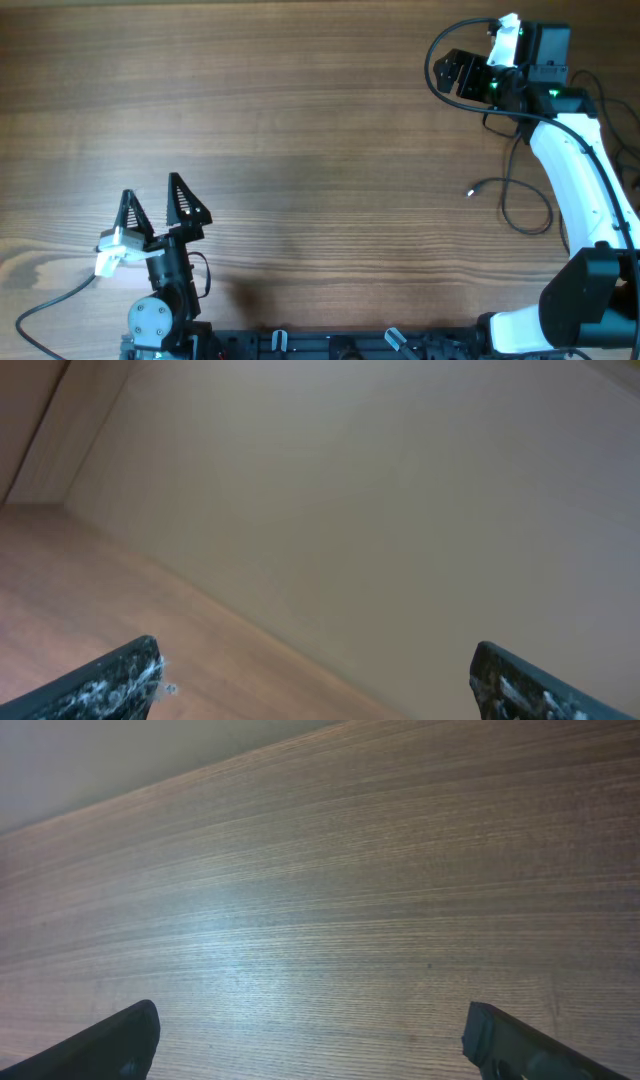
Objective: Untangle cables
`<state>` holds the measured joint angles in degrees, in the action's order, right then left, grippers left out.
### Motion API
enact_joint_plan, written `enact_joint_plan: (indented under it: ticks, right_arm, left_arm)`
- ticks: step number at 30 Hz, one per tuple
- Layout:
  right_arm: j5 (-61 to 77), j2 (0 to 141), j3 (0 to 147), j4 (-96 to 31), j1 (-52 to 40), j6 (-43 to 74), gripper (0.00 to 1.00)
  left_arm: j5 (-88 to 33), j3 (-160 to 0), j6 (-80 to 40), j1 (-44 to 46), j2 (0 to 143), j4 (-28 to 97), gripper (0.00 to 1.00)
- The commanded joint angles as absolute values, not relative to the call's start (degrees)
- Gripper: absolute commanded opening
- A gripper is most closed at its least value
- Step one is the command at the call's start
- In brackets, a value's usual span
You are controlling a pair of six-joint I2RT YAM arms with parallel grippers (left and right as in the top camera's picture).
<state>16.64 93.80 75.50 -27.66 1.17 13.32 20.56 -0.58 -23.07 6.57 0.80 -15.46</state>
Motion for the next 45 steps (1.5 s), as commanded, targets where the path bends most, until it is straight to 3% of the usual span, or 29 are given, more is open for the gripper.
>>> enact_joint_plan:
  ticks: [1, 6, 45]
  right_arm:
    - [16.3, 94.7, 76.4, -27.5, 1.2, 12.4, 1.00]
    - [16.3, 94.7, 76.4, -27.5, 1.2, 12.4, 1.00]
    - [16.3, 94.7, 76.4, -27.5, 1.2, 12.4, 1.00]
  left_arm:
    - [21.6, -0.3, -22.8, 6.1, 0.2, -11.4, 1.00]
    - [21.5, -0.3, -22.7, 6.1, 0.2, 3.2, 1.00]
    - [21.1, -0.3, -19.7, 7.3, 0.2, 2.6, 1.00]
